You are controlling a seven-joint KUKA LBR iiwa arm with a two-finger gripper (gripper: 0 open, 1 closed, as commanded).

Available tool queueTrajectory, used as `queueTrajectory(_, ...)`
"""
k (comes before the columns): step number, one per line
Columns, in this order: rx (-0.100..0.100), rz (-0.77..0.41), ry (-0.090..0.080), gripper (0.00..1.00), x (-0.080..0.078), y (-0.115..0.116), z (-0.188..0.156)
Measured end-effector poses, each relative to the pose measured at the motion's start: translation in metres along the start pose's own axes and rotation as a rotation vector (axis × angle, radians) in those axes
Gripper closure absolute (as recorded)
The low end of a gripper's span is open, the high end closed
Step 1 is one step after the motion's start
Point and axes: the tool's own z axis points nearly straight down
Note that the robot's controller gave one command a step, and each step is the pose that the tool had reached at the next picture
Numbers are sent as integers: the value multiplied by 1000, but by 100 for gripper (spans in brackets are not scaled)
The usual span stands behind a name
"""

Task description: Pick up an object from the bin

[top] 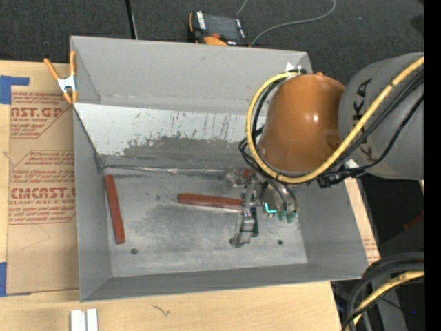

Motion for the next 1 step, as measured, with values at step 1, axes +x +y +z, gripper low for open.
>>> queueTrajectory(1,0,199,-5,0,-41,-20,60)
